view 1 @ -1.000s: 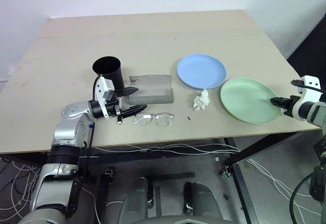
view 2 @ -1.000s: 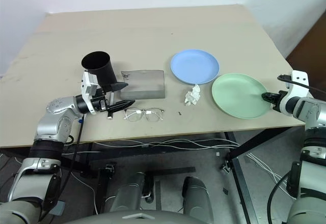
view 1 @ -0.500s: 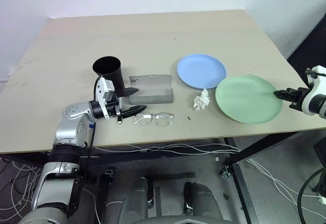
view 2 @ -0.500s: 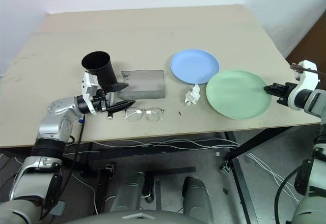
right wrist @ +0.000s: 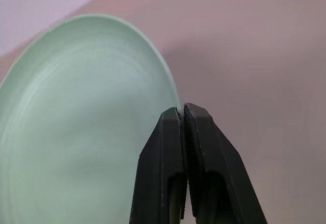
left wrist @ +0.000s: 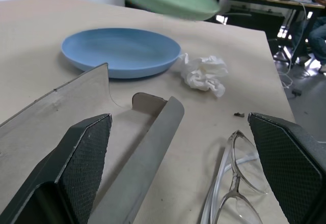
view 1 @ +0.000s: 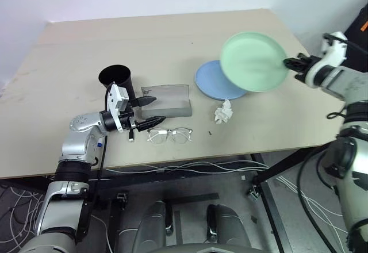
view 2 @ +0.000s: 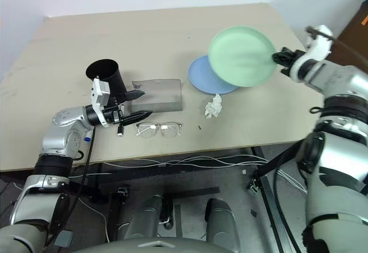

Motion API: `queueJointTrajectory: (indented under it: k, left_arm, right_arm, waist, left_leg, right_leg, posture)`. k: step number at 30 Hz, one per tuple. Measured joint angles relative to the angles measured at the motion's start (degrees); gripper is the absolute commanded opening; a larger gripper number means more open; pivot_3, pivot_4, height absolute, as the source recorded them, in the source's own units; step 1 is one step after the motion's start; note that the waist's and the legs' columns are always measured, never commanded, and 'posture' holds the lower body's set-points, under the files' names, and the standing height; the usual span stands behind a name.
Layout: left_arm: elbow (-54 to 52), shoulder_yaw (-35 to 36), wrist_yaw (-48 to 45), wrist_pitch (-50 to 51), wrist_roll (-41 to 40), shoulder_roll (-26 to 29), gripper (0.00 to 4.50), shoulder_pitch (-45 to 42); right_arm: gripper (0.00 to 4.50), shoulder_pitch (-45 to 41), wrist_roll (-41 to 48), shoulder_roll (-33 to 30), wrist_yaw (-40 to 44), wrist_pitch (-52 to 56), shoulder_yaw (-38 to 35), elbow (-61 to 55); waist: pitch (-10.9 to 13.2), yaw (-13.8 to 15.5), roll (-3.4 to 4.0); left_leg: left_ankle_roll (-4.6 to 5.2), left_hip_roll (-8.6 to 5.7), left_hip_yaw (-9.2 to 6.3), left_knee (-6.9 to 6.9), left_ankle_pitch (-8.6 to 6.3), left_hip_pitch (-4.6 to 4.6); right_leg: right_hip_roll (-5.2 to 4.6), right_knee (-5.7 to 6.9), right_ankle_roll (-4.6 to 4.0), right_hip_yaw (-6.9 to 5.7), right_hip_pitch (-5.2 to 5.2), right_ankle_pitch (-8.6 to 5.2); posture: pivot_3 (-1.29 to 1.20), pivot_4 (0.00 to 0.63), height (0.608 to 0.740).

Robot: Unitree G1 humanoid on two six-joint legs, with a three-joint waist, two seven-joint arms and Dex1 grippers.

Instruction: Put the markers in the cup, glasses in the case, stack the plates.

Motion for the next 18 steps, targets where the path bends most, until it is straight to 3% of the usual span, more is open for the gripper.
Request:
queueJointTrajectory:
  k: [8, 18]
  left_arm:
    - [-1.4, 0.2, 1.4, -0.3, 0.0, 0.0, 4.5, 2.2]
    - [-3.4, 0.2, 3.6, -0.3, 0.0, -0.9, 4.5, 2.6]
  right_arm:
    - [0.09, -4.4, -3.9, 5.1, -10.5, -12.2, -0.1, 13.7]
    - [0.09, -4.5, -5.8, 12.7, -16.6, -16.6, -0.2, 16.5]
  waist:
    - [0.0, 0.0, 0.0]
    - [0.0, -0.3, 0.01]
  left_leg:
    - [0.01, 0.0, 0.07, 0.04, 0.01, 0.03]
    - [0.06, 0.01, 0.12, 0.04, 0.05, 0.1]
  right_leg:
    - [0.0, 0.09, 0.0, 0.1, -0.03, 0.01]
    - [0.02, 0.18, 0.0, 0.18, -0.03, 0.02]
  posture:
    - [0.0, 0.15, 0.739]
    - [0.0, 0.15, 0.739]
